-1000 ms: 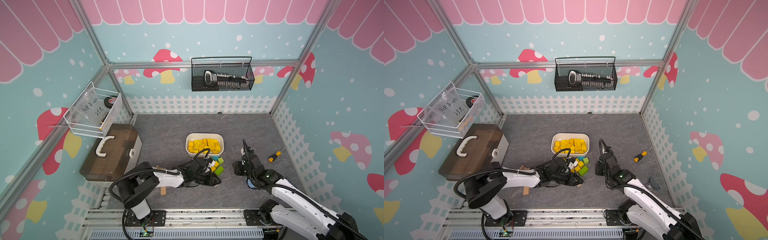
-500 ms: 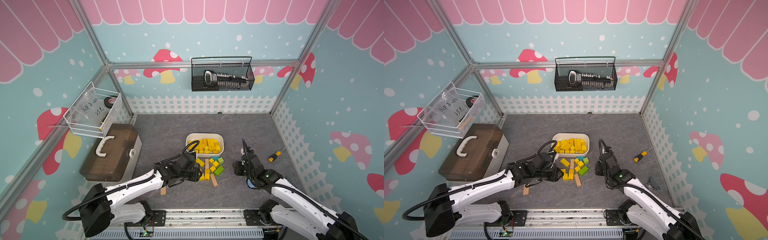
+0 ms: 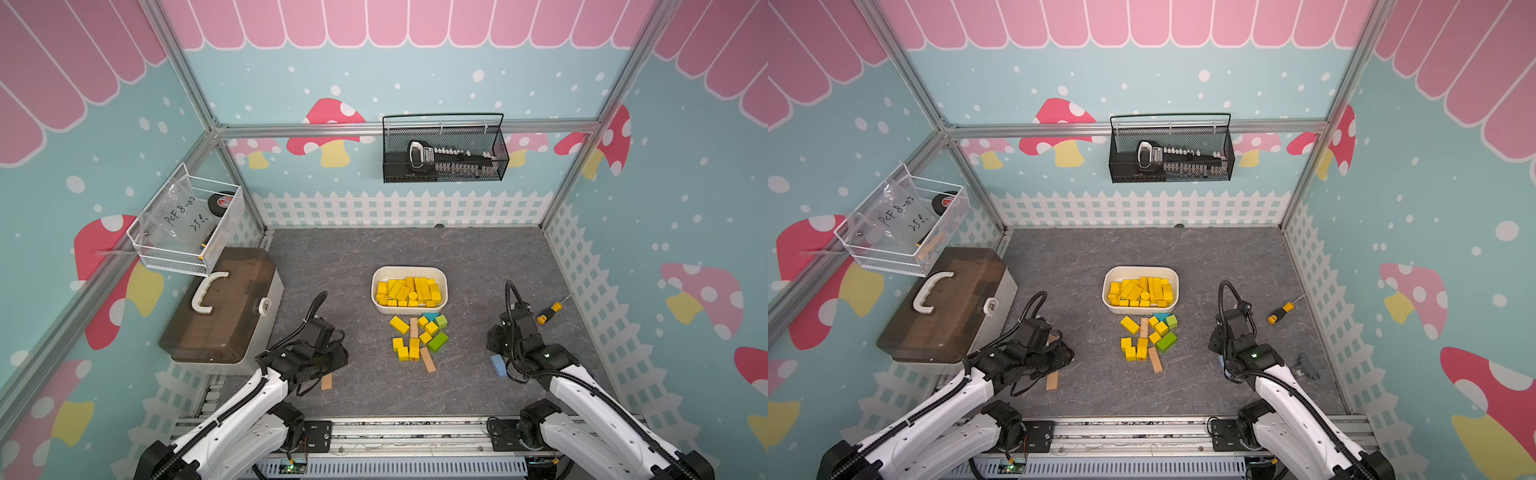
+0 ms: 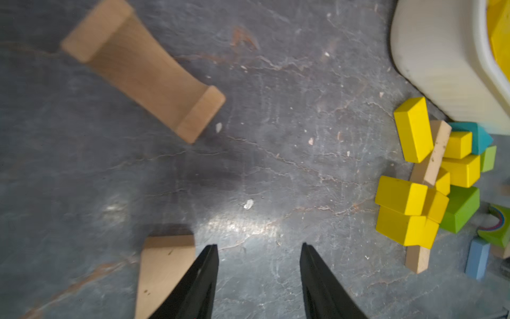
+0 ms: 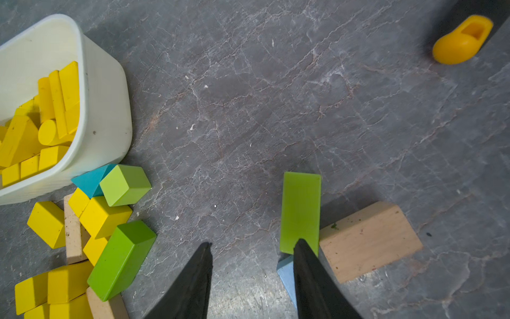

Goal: Pick out the yellow building blocks
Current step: Pick up the building block from the center of the board.

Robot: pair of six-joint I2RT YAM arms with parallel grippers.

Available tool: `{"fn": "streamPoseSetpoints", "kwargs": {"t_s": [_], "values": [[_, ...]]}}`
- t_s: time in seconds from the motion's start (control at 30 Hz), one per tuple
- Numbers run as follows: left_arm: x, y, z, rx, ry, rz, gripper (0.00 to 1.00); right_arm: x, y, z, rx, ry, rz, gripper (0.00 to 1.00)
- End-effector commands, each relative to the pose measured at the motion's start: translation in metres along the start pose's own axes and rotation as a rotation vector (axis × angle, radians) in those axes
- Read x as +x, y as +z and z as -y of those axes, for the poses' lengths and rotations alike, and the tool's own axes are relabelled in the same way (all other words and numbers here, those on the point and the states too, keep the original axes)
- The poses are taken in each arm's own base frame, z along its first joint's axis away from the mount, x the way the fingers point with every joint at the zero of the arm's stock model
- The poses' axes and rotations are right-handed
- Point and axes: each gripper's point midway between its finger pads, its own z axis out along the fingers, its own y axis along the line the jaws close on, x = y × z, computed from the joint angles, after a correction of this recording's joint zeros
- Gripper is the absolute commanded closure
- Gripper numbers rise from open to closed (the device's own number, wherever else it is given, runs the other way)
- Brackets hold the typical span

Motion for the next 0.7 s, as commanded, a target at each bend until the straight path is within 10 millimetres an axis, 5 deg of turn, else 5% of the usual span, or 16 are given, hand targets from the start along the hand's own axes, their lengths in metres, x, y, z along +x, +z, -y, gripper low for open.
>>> {"fn": "streamPoseSetpoints", "kwargs": {"t_s": [0.0, 0.3, 0.53, 0.67], "values": [[-0.002, -0.002, -0.039, -0.165, -0.113, 0.052, 0.48, 0.005, 0.001, 0.001, -0.006, 0.022, -0.019, 0.53], [-0.006, -0.016, -0.083, -0.399, -0.197, 0.131, 0.42, 0.004, -0.004, 0.003, -0.027, 0.035, 0.012, 0.52], [0.011, 0.002, -0.063, -0.317, -0.191, -0.007, 0.41, 0.004, -0.003, 0.003, -0.024, 0.033, 0.008, 0.52], [0.031, 0.032, -0.016, -0.051, -0.205, -0.147, 0.41, 0.005, -0.002, 0.003, -0.025, 0.032, 0.008, 0.52]]}}
